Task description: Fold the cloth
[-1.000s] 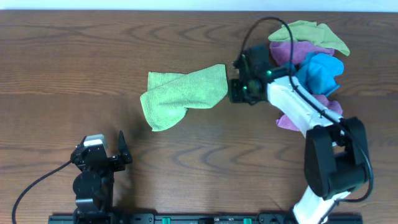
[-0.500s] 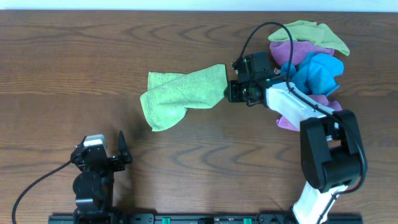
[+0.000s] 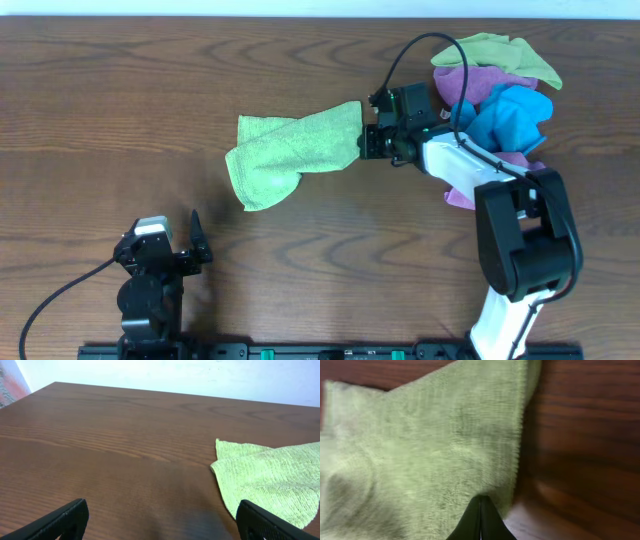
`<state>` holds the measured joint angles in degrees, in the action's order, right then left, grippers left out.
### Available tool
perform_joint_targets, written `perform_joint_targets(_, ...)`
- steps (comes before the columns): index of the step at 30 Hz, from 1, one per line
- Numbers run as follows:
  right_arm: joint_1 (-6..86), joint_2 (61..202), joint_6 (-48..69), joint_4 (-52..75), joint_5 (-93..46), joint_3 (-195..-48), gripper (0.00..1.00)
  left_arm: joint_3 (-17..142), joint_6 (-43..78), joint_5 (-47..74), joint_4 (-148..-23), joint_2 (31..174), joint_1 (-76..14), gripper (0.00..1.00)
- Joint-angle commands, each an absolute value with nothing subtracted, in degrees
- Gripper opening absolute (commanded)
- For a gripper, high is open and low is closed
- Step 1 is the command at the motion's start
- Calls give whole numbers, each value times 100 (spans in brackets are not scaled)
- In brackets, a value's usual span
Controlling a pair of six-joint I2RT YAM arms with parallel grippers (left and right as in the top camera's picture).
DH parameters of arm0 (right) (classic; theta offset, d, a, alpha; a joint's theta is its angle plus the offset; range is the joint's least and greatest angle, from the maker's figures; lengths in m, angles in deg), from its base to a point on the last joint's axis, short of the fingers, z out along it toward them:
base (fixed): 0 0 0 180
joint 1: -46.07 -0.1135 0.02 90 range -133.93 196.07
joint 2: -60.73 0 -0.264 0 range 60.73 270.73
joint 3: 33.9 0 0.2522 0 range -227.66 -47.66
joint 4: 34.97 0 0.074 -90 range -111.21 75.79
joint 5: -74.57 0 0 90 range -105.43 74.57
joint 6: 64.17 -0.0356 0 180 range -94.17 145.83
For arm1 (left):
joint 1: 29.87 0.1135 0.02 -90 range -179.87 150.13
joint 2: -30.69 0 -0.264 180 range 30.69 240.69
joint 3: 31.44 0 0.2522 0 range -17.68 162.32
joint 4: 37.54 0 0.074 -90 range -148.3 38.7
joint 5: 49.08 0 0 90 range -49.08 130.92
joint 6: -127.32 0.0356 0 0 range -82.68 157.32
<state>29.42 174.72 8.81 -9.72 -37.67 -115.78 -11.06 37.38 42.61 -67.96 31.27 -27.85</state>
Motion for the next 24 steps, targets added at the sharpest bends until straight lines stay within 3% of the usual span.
perform_joint_targets(1,2918,17538,577,-983,-4504,-11646,1,-1240,3801,4239,-6860,3094,-2806,95)
perform_joint_targets(6,2896,17424,433,-953,-5277,-11834,2,-1240,3801,4239,-6860,3094,-2806,95)
perform_joint_targets(13,2767,16898,44,-745,-5293,-11904,2,-1240,3801,4239,-6860,3094,-2806,95)
perform_joint_targets(19,2490,15982,-402,-89,-4034,-11904,2,-1240,3801,4239,-6860,3094,-2806,95)
perform_joint_targets(20,2451,15857,-356,81,-3505,-11904,4,-1240,3801,4239,-6860,3094,-2806,95)
perform_joint_targets(21,2422,15794,-253,197,-3098,-11904,19,-1240,3801,4239,-6860,3094,-2806,96)
perform_joint_targets(22,2411,15778,-24,285,-2772,-11904,43,-1240,3801,4239,-6860,3094,-2806,95)
perform_joint_targets(24,2464,15857,494,389,-2696,-11901,53,-1240,3801,4239,-6860,3094,-2806,95)
